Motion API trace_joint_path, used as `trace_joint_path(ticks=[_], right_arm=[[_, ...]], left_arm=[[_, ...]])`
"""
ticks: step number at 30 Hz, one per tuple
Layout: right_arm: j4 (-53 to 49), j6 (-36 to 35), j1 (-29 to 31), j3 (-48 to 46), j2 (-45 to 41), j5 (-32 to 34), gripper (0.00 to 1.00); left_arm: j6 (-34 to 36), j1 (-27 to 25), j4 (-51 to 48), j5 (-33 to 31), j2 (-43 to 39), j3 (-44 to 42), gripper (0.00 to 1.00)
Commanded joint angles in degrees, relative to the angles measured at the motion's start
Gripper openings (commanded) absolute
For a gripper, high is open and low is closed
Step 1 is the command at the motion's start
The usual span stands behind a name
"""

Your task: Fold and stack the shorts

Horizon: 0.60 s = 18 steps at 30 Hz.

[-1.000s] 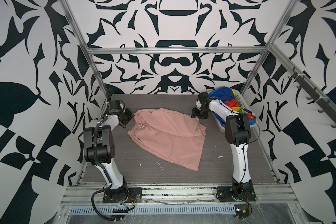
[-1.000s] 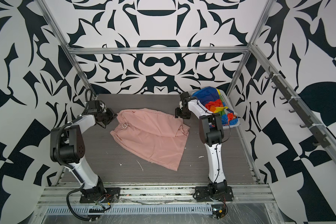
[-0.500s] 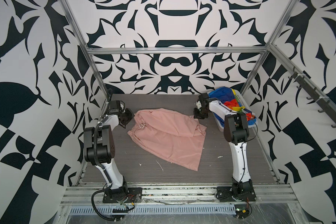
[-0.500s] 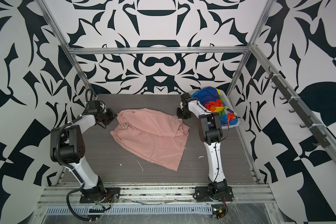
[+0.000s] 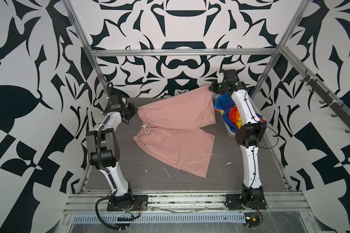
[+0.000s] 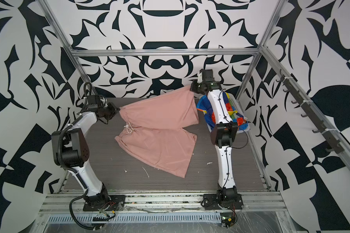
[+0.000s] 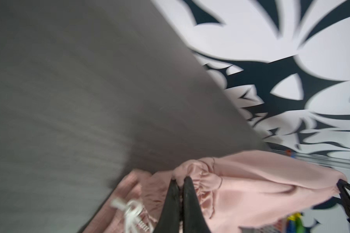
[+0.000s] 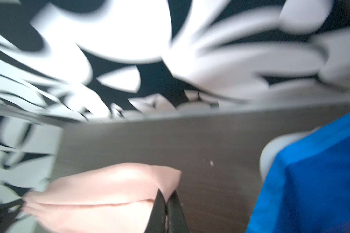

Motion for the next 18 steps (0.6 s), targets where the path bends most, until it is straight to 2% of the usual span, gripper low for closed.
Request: trace_joint_path(ticks=[1, 9, 14, 16, 18], right_arm=[[3.1, 5.3, -2.7, 1.2, 0.1, -5.6, 0.0], [8.7, 7.7, -3.7, 0.9, -1.5, -10.5, 0.0], [8.6, 10.1, -4.5, 2.0, -2.8, -14.3, 0.0], [8.3, 9.1, -4.3, -2.5, -6.0, -15.7, 0.0], [9.9, 7.9, -3.7, -13.3, -12.1, -16.7, 0.0]], left_arm=[[-1.8, 0.9, -1.3, -0.4, 3.5, 5.0, 0.0], [-2.5, 1.2, 0.1, -0.1, 8.8, 13.3, 0.0], [-4.3, 1.5, 0.1, 4.1, 12.9, 18.6, 0.0], [-6.6, 2.4, 3.8, 6.0, 12.3, 16.1, 0.0], [-8.2, 3.5, 7.8, 7.4, 10.6, 12.5, 0.0]])
